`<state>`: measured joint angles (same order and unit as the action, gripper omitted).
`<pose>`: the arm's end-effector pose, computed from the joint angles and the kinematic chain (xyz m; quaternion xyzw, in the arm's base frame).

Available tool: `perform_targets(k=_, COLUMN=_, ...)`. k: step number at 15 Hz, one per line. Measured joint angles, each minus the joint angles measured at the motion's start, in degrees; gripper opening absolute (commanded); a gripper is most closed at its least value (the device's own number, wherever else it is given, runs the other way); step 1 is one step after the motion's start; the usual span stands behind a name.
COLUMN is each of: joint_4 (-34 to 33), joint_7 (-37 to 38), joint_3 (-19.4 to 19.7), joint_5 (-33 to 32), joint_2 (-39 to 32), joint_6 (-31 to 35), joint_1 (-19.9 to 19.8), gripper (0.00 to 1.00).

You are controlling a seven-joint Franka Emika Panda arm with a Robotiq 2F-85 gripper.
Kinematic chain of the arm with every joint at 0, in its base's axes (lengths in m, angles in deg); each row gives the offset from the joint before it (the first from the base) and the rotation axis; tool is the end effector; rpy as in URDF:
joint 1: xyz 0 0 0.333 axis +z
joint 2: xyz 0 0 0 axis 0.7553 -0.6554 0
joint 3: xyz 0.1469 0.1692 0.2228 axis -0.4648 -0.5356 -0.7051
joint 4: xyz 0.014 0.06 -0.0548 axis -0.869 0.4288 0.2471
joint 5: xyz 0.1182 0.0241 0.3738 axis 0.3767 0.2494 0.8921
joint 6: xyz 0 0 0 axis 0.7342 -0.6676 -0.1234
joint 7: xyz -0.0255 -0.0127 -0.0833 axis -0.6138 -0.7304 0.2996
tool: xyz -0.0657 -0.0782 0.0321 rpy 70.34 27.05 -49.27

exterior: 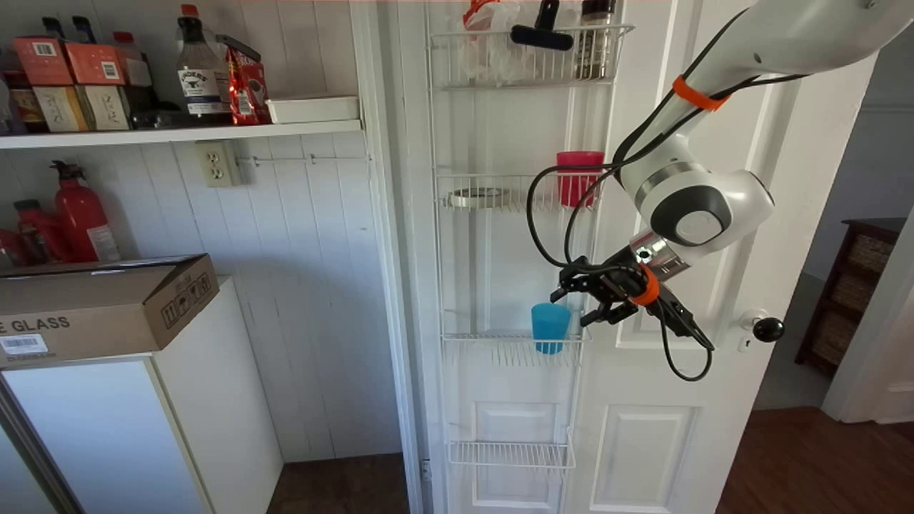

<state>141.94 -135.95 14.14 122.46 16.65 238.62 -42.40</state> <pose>0.5378 0.0862 0.1587 -0.9135 0.1681 -0.1871 0.3198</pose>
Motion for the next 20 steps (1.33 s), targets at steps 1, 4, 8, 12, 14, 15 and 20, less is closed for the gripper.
perform_targets(k=1, joint_4=0.0, joint_7=0.1, joint_3=0.0, joint_5=0.0, joint_2=-0.1, joint_6=0.0, joint_1=0.0, gripper=0.93)
perform_targets(k=4, joint_4=-0.3, joint_7=0.7, joint_3=0.2, joint_5=0.0, joint_2=-0.9, joint_6=0.2, joint_1=0.0, gripper=0.9)
perform_targets(k=8, joint_4=-0.6, joint_7=1.4, joint_3=0.3, joint_5=0.0, joint_2=-1.1, joint_6=0.2, joint_1=0.0, gripper=0.56)
perform_targets(k=12, joint_4=-0.8, joint_7=1.7, joint_3=0.5, joint_5=-0.1, joint_2=-2.1, joint_6=0.6, joint_1=0.0, gripper=0.36)
perform_targets(k=14, joint_4=-0.9, joint_7=2.1, joint_3=0.5, joint_5=-0.3, joint_2=-3.0, joint_6=1.0, joint_1=0.0, gripper=0.3)
perform_targets(k=15, joint_4=-1.1, joint_7=2.3, joint_3=0.5, joint_5=-0.4, joint_2=-3.4, joint_6=1.6, joint_1=0.1, gripper=0.09)
perform_targets(k=20, joint_4=-1.2, joint_7=2.9, joint_3=0.5, joint_5=-0.4, joint_2=-3.8, joint_6=2.7, joint_1=0.1, gripper=0.0)
